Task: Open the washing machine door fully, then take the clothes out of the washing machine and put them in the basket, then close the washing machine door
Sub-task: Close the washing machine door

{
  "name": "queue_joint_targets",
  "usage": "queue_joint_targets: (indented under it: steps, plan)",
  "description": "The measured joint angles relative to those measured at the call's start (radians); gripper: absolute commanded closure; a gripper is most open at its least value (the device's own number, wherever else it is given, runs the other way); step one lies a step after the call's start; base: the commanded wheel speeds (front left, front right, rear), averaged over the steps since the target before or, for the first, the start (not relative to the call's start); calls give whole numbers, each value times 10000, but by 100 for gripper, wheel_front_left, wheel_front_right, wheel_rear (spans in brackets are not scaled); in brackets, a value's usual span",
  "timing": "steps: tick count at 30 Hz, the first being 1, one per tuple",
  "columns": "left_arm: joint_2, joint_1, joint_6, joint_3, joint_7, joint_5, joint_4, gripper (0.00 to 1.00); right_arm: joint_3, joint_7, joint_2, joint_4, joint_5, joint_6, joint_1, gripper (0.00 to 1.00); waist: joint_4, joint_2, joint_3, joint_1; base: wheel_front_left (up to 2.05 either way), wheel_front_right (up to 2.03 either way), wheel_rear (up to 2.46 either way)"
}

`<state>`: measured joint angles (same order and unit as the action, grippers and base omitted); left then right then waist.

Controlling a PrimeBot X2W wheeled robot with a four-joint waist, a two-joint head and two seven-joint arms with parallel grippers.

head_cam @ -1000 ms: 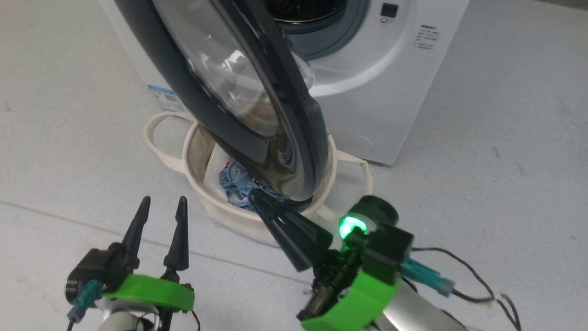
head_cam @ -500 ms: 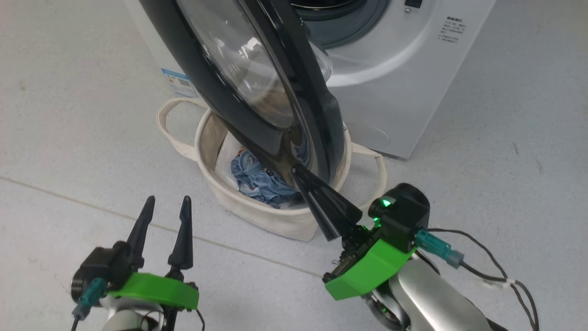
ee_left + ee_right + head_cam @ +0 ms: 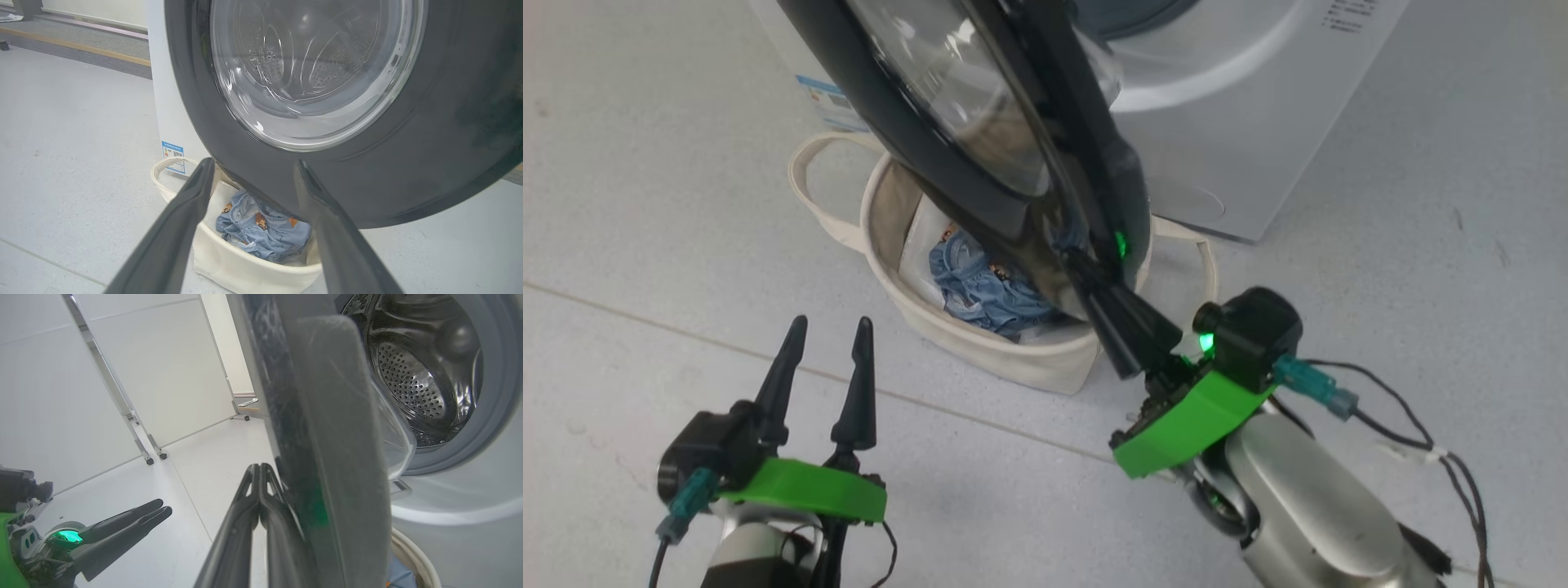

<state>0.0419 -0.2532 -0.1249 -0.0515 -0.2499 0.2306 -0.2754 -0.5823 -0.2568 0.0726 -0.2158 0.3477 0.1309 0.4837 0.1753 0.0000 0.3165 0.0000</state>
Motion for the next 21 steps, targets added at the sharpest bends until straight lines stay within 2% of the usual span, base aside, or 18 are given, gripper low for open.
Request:
queue_joint_targets:
  steps: [13, 21]
  plan:
    - [-31, -487, 13, -479, 0, 205, 107, 0, 1338, 0, -2, -138, 44, 0, 1051, 100, 36, 0, 783, 0, 0, 0, 0]
    - [-54, -783, 178, -677, 0, 422, 274, 0, 2957, 0, 2, -652, -58, 0, 2024, 100, 405, 0, 1210, 0, 0, 0, 0]
